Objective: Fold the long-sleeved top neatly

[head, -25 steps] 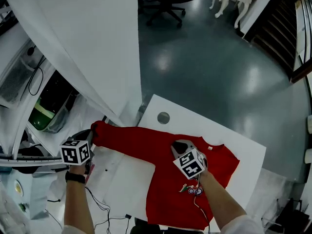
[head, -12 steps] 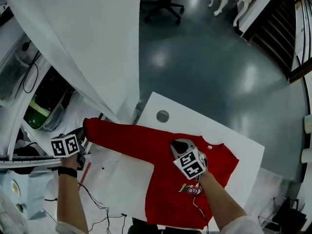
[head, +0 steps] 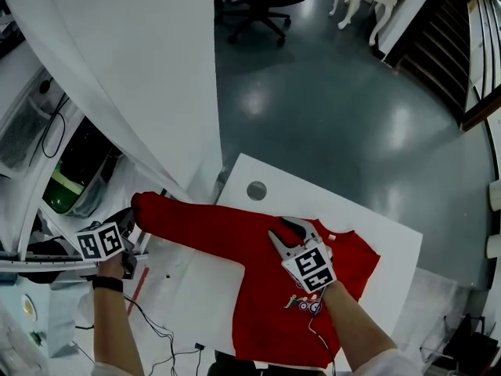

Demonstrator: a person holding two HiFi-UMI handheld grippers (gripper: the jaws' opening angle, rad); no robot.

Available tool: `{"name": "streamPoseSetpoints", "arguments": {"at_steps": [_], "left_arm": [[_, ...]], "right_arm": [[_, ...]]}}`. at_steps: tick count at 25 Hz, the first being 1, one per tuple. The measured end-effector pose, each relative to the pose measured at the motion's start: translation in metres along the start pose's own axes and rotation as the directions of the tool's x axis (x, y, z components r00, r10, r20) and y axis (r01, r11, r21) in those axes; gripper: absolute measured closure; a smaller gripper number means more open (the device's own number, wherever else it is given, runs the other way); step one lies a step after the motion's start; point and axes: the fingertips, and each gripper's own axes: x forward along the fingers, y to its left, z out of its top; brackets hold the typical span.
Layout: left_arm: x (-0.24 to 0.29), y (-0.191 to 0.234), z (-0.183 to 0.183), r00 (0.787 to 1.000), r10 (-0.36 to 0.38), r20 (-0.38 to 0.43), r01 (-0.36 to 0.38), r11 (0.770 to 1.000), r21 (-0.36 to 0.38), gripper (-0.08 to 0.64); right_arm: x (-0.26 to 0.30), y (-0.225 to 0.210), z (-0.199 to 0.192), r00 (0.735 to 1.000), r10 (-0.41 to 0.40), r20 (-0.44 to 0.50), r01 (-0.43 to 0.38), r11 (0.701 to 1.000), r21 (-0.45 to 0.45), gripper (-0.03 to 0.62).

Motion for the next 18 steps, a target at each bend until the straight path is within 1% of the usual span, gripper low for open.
{"name": "streamPoseSetpoints", "arguments": {"at_steps": [5, 7, 13, 16, 18], "left_arm": [[-0.017, -0.030, 0.015, 0.999, -0.034, 0.034, 0.033, 0.999, 0.033, 0.538], [-0.024, -0.050, 0.023, 0.997, -0.059, 0.051, 0.057, 0.997, 0.045, 0.538], [-0.039, -0.115, 0.035, 0.988, -0.140, 0.064, 0.136, 0.989, 0.065, 0.538], [-0.043, -0.155, 0.039, 0.979, -0.191, 0.070, 0.184, 0.979, 0.089, 0.538], [-0.043, -0.184, 0.039, 0.973, -0.224, 0.062, 0.216, 0.970, 0.115, 0.538]], "right_arm": [[-0.015, -0.007, -0.007, 1.000, -0.015, -0.006, 0.015, 1.000, 0.008, 0.437], [-0.023, -0.008, -0.018, 0.999, -0.017, -0.032, 0.017, 1.000, 0.020, 0.436], [-0.054, -0.013, -0.037, 0.999, -0.024, -0.048, 0.026, 0.999, 0.036, 0.437], [-0.073, -0.022, -0.047, 0.998, -0.047, -0.031, 0.049, 0.998, 0.047, 0.437], [-0.088, -0.028, -0.056, 0.997, -0.061, -0.036, 0.064, 0.996, 0.062, 0.437]]}}
